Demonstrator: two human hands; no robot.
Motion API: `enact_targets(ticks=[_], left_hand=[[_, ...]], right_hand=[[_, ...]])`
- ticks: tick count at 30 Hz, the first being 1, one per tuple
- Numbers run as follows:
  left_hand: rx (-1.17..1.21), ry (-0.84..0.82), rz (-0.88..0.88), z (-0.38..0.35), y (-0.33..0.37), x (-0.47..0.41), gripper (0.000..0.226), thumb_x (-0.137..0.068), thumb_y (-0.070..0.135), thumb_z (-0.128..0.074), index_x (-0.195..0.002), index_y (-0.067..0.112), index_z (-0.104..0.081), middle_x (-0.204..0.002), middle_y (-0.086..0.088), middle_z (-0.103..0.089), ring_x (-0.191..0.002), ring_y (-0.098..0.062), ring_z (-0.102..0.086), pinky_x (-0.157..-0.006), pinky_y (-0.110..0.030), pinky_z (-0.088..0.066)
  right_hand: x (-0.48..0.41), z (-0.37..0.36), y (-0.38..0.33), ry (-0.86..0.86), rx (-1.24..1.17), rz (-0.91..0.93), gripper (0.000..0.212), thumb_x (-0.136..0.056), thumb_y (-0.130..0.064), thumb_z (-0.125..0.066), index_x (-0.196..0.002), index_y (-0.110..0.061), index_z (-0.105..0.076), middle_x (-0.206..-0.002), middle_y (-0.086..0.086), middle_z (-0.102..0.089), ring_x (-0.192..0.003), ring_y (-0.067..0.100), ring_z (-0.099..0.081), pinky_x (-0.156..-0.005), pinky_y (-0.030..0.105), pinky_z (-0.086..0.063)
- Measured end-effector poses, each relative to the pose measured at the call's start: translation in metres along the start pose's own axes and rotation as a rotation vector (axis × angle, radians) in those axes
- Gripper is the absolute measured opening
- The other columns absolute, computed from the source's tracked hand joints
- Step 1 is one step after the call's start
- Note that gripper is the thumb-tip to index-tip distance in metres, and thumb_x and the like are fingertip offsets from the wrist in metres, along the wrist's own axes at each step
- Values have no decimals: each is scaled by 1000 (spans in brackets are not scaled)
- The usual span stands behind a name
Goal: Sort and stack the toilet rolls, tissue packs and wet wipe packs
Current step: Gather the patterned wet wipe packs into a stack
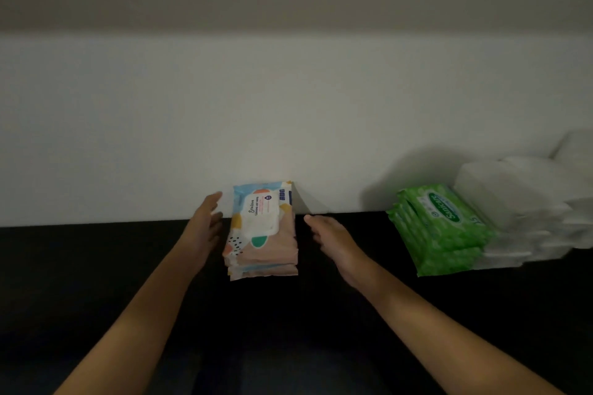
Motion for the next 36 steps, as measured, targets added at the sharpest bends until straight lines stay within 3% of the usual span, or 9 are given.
enact_targets(ticks=[3, 7, 11, 17, 22, 26, 29, 33, 36], left_hand=[[-76, 87, -143, -10, 11, 17, 54, -90, 41, -47, -139, 21, -38, -148, -7, -35, -135, -24, -32, -111, -38, -26], [-92, 59, -260, -50, 21, 48, 50, -88, 37, -52, -134, 18, -44, -127, -6, -51, -89, -14, -53, -72, -25, -40], [-125, -119, -284, -110, 11, 75, 48, -90, 34, -52, -135, 19, -44, -141, -3, -46, -127, -17, -43, -101, -29, -32], [-143, -393, -54, -192, -26, 106, 58, -91, 42, -48, -142, 19, -34, -147, -8, -36, -136, -25, -33, -111, -35, -26], [-179, -424, 126, -230, -54, 108, 76, -82, 55, -53, -144, 19, -28, -148, -14, -34, -134, -33, -35, -108, -42, -30], [-161, -406, 171, -251, -70, 103, 88, -75, 62, -57, -146, 20, -24, -149, -16, -30, -136, -32, -31, -110, -41, -27], [-129, -389, 155, -265, -76, 98, 82, -72, 62, -59, -141, 24, -33, -146, -13, -34, -135, -29, -33, -110, -39, -25], [-19, -409, 157, -286, -77, 94, 51, -78, 56, -57, -116, 22, -55, -112, -5, -63, -104, -20, -59, -91, -30, -46], [86, -383, 138, -300, -75, 90, 51, -84, 46, -55, -123, 14, -59, -116, -14, -66, -103, -26, -64, -84, -35, -55]], right_hand=[[22, 33, -13, 75, 75, 97, 36, -88, -26, -56, -122, -13, -52, -124, 6, -55, -104, 14, -50, -88, 24, -37], [46, 82, -24, 250, 176, 246, 32, -86, -14, -57, -118, -11, -57, -109, 7, -60, -98, 16, -55, -81, 21, -37], [61, 135, -17, 426, 220, 328, 29, -85, -11, -59, -113, -8, -58, -99, 5, -57, -91, 16, -55, -66, 17, -36], [78, 193, 25, 659, 4, 218, 29, -84, -20, -63, -107, -4, -55, -75, 0, -52, -69, 14, -50, -57, 20, -37], [81, 211, 58, 500, -172, 75, 13, -88, -28, -57, -85, -15, -59, -91, 5, -59, -78, 16, -57, -71, 26, -42], [72, 211, 71, 342, -266, -14, 42, -86, -39, -57, -119, -14, -59, -120, 6, -62, -111, 23, -58, -105, 38, -41], [64, 211, 74, 273, -313, -40, 49, -82, -50, -57, -119, -18, -60, -121, 7, -64, -110, 23, -60, -106, 40, -41], [54, 214, 74, 238, -319, 3, 58, -79, -60, -53, -123, -23, -57, -121, -1, -61, -113, 18, -56, -105, 36, -39], [48, 216, 77, 279, -307, 42, 37, -81, -57, -53, -107, -32, -60, -100, -10, -60, -90, 6, -58, -81, 16, -45]])
Point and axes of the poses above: each hand's wrist, its own x-axis away from the middle knuckle, its own z-axis out of the back of the hand, y = z × x, the point moved 1 cm from there along -x, towards the middle knuckle
